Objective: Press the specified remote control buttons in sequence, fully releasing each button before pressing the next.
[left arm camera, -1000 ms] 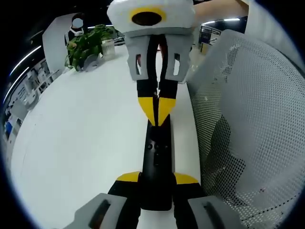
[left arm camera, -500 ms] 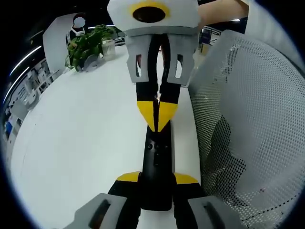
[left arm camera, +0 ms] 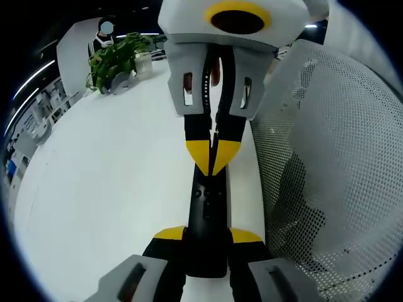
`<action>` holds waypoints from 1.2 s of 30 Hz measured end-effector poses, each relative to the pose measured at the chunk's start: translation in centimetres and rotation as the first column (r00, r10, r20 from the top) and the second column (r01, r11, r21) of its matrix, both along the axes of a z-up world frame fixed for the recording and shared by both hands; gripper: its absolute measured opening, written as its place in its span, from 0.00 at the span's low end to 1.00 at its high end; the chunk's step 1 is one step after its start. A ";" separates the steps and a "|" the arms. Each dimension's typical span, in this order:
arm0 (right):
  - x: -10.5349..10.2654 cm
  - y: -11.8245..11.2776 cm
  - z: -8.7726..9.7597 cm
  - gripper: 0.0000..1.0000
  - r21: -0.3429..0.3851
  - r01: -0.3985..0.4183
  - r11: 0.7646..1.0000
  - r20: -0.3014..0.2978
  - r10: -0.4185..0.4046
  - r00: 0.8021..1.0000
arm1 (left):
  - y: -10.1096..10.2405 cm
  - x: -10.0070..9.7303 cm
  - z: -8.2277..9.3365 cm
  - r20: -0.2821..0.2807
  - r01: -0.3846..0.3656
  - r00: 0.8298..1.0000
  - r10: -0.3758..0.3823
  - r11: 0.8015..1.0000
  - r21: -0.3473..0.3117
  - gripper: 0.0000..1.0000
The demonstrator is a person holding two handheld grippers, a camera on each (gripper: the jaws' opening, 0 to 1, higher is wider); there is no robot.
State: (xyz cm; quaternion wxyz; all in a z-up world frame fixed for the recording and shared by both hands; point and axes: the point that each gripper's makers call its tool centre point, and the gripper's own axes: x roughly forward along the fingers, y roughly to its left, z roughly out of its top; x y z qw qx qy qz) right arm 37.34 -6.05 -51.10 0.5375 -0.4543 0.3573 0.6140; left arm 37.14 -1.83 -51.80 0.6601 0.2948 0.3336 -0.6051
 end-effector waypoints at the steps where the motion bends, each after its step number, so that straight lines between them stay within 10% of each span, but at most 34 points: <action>1: 0.0 0.0 0.0 0.00 -0.004 0.003 1.000 -0.007 -0.003 1.000 | 0.0 0.0 0.0 0.000 0.001 1.000 -0.001 1.000 0.001 0.24; 12: 0.2 -0.4 0.2 0.00 0.032 0.142 0.989 -0.122 -0.137 0.983 | 0.1 0.0 0.0 -0.001 -0.004 1.000 0.004 1.000 -0.004 0.24; 36: -0.1 1.0 0.1 0.00 0.034 0.010 0.999 -0.036 -0.009 0.999 | 0.0 0.0 0.0 -0.001 0.001 1.000 -0.001 1.000 0.001 0.24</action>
